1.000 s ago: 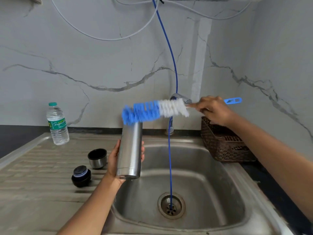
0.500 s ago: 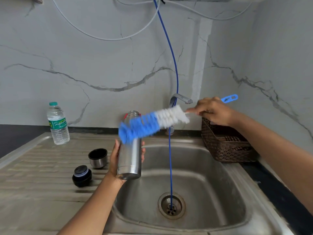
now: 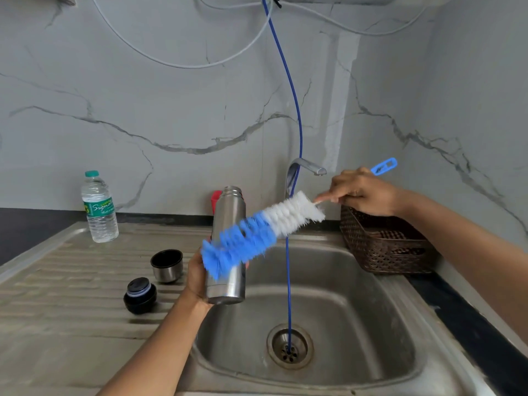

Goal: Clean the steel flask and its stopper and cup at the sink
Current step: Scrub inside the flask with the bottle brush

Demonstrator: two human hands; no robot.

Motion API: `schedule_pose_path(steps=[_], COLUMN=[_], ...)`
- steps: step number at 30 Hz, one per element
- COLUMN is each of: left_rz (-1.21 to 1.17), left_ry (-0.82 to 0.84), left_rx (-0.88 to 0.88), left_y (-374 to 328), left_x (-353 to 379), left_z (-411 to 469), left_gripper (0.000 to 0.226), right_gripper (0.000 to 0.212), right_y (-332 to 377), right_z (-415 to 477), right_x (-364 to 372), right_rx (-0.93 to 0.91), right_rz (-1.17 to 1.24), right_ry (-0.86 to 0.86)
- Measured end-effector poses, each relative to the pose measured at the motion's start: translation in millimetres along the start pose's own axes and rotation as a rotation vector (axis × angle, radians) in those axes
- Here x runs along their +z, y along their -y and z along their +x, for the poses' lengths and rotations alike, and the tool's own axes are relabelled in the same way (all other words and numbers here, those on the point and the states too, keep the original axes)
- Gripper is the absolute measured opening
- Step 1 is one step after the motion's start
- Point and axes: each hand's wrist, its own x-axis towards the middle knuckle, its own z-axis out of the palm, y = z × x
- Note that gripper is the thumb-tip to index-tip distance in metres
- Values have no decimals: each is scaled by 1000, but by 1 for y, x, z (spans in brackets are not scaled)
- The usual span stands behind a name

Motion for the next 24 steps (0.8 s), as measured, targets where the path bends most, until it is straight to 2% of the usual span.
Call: schedule_pose_path(steps=[2, 4, 6, 9, 11, 13, 16, 19, 21, 24], left_rz=[-16, -48, -89, -65, -48, -29, -33, -11, -38, -42], left_ry=[-193, -279, -304, -312, -190, -93, -60, -270, -274, -328], left_rx=[-112, -101, -86, -76, -38, -6, -29, -59, -41, -36], left_y=[1, 2, 2, -3, -3, -4, -4, -4, -4, -4], left_x=[-5, -8, -4, -4, -4, -4, -5, -10, -9, 2], left_z=[-3, -7, -7, -5, -5, -3, -1, -7, -8, -8], left_gripper=[64, 64, 64, 70, 74, 76, 71, 65, 71, 76], right_gripper=[39, 38, 38, 41, 45, 39, 39, 41, 39, 39], right_y=[-6, -12, -15, -8, -2, 2, -2, -11, -18, -20], right_z=[18, 33, 39, 23, 3, -12, -9, 18, 34, 39], right_x=[-10, -16, -14, -4, 5, 11, 7, -6, -11, -9], right_rx=[55, 171, 250, 202, 118, 47, 32, 173, 284, 328], right_rz=[-60, -111, -125, -69, 20, 64, 43, -41, -70, -64], right_ry=[-35, -64, -89, -53, 35, 96, 56, -48, -106, -120])
